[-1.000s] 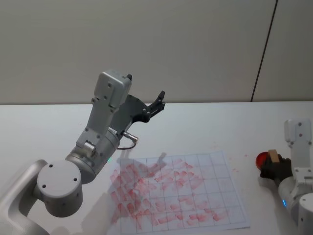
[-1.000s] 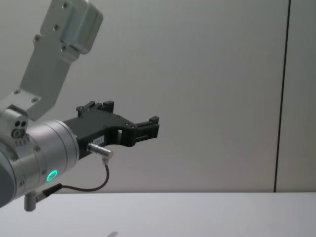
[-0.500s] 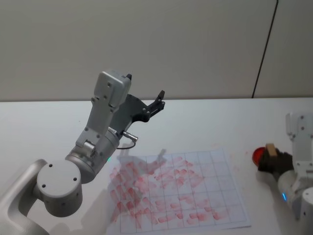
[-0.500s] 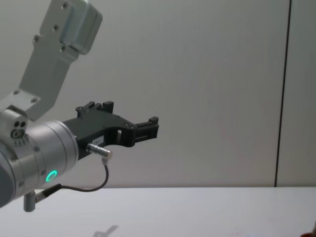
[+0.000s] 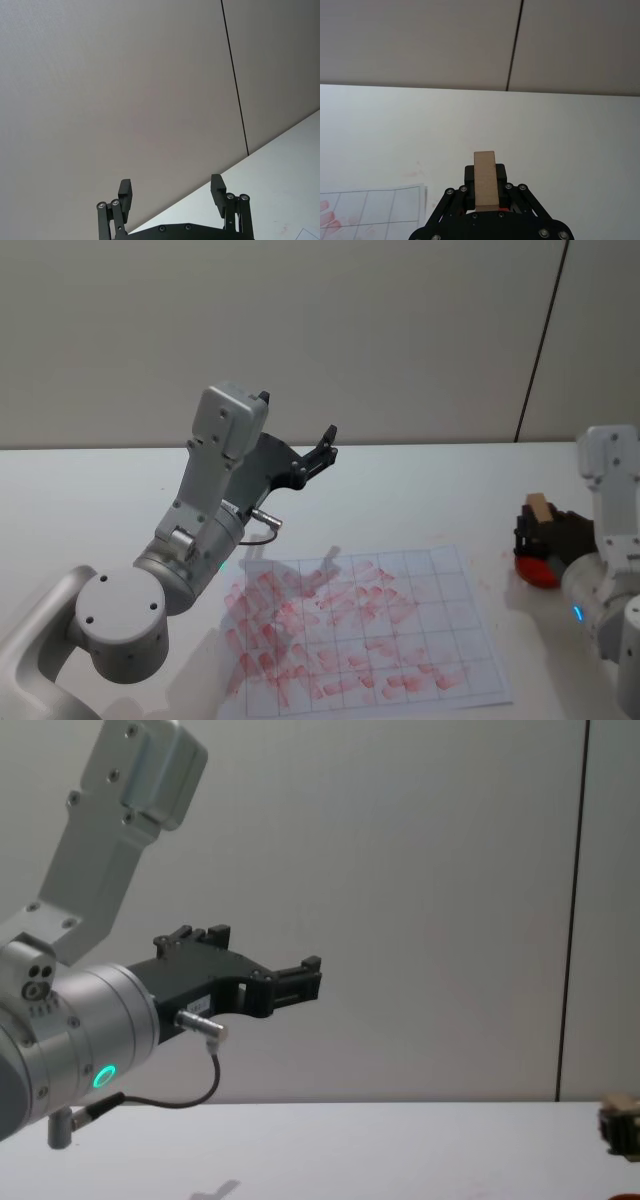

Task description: Use the one hand to pick up the stamp and affix it onto the A4 paper.

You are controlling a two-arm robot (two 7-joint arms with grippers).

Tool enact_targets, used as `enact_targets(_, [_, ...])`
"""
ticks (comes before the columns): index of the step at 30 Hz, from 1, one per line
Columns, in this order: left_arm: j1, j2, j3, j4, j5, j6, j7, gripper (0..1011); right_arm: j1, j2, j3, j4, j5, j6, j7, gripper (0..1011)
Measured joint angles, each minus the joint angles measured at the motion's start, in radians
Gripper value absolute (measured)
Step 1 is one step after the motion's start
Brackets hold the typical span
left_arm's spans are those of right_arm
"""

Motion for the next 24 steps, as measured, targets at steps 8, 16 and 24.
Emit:
enact_targets(8, [0.0, 0.0, 0.0, 0.0, 0.0, 0.0, 0.0, 1001, 0.009, -0.011, -0.021, -0.014, -0.035, 0.053, 0.06, 220])
enact_targets(16, [0.0, 0.0, 0.0, 0.0, 0.0, 0.0, 0.0, 1002, 0.03, -0.033, -0.054, 0.029, -0.09, 0.084, 0.131, 220])
enact_targets(24, [0.0, 0.0, 0.0, 0.0, 0.0, 0.0, 0.0, 1001, 0.054, -0.06, -0.084, 0.1, -0.139, 0.087, 0.181, 220])
